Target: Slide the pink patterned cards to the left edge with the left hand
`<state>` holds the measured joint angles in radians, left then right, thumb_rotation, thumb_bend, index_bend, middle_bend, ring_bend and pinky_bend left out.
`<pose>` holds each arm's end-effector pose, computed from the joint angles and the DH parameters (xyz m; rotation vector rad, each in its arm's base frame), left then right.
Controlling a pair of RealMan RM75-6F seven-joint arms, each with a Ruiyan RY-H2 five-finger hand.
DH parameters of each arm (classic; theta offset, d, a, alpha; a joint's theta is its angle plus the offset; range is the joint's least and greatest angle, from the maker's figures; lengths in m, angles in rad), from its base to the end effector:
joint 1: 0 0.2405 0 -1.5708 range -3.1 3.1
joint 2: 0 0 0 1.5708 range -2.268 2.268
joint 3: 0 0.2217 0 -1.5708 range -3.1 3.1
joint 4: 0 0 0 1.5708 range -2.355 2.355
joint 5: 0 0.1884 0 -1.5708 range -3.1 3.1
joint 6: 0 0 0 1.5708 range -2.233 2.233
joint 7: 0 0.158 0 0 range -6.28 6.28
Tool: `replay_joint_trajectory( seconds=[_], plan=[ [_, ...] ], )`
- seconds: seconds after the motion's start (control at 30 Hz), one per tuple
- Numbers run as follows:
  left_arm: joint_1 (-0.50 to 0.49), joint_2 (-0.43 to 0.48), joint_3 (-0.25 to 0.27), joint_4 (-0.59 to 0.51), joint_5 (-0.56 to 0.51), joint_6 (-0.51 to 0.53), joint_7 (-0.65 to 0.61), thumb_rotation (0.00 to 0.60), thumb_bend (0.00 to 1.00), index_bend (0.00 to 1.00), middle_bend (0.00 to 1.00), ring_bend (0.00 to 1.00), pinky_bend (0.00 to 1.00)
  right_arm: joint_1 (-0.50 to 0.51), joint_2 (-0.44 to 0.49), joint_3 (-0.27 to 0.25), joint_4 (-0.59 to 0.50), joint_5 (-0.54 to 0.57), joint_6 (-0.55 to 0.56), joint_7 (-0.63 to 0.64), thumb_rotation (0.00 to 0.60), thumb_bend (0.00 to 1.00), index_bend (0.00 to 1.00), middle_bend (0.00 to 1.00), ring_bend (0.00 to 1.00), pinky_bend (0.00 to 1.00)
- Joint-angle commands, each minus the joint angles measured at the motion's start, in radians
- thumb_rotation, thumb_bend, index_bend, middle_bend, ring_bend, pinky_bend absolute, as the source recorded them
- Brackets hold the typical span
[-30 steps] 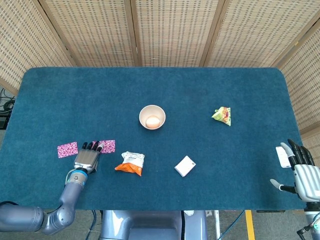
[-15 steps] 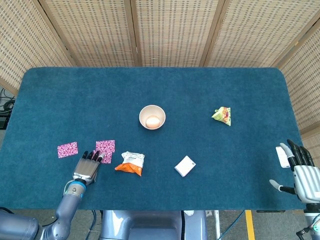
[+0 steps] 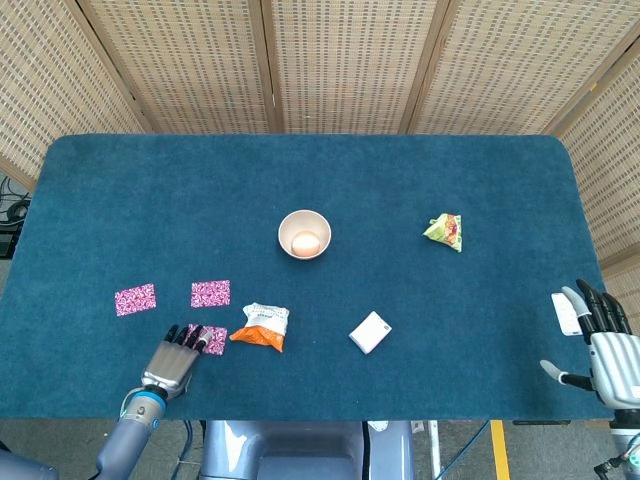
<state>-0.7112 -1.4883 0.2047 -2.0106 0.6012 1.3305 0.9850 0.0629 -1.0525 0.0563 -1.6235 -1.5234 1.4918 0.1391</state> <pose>-0.1769 0.1953 -0.0094 -1.9943 -0.9834 -0.1763 -0.2737 -0.1860 0.1822 1.3533 -0.9603 0.9774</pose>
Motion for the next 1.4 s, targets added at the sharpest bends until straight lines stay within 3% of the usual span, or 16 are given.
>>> replay_joint_trajectory(
  seconds=[0.03, 0.23, 0.3, 0.47, 0.63, 0.8, 1.13, 1.4],
  plan=[
    [0.025, 0.042, -0.011, -0.027, 0.074, 0.020, -0.064, 0.600, 0.69, 0.00, 0.00, 0.00, 0.00, 0.000, -0.001, 0.001, 0.001, -0.001, 0.002, 0.002, 0.600, 0.05, 0.00, 0.00, 0.00, 0.00],
    [0.038, 0.149, -0.102, -0.050, 0.147, 0.030, -0.192, 0.600, 0.64, 0.00, 0.00, 0.00, 0.00, 0.002, -0.001, 0.002, 0.001, 0.001, -0.003, -0.002, 0.600, 0.05, 0.00, 0.00, 0.00, 0.00],
    [0.047, 0.180, -0.134, -0.049, 0.177, 0.047, -0.233, 0.600, 0.58, 0.00, 0.00, 0.00, 0.00, 0.001, -0.002, -0.001, 0.002, 0.001, -0.005, -0.006, 0.600, 0.05, 0.00, 0.00, 0.00, 0.00],
    [0.090, 0.207, -0.152, -0.013, 0.292, 0.086, -0.318, 0.600, 0.34, 0.00, 0.00, 0.00, 0.00, 0.002, -0.004, -0.001, 0.001, 0.001, -0.006, -0.013, 0.600, 0.05, 0.00, 0.00, 0.00, 0.00],
    [0.124, 0.222, -0.173, 0.045, 0.341, 0.093, -0.389, 0.600, 0.23, 0.00, 0.00, 0.00, 0.00, 0.002, -0.008, -0.002, -0.001, -0.001, -0.005, -0.026, 0.600, 0.05, 0.00, 0.00, 0.00, 0.00],
    [0.129, 0.241, -0.217, 0.101, 0.324, 0.051, -0.427, 0.600, 0.20, 0.04, 0.00, 0.00, 0.00, 0.004, -0.016, -0.004, -0.004, -0.002, -0.010, -0.050, 0.600, 0.05, 0.00, 0.00, 0.00, 0.00],
    [0.094, 0.191, -0.280, 0.177, 0.221, -0.045, -0.389, 0.600, 0.20, 0.27, 0.00, 0.00, 0.00, 0.013, -0.025, -0.007, -0.005, 0.002, -0.031, -0.074, 0.600, 0.05, 0.00, 0.00, 0.00, 0.00],
    [0.050, 0.093, -0.321, 0.280, 0.098, -0.103, -0.320, 0.600, 0.20, 0.27, 0.00, 0.00, 0.00, 0.020, -0.023, -0.006, 0.000, 0.012, -0.049, -0.057, 0.600, 0.05, 0.00, 0.00, 0.00, 0.00]
  ],
)
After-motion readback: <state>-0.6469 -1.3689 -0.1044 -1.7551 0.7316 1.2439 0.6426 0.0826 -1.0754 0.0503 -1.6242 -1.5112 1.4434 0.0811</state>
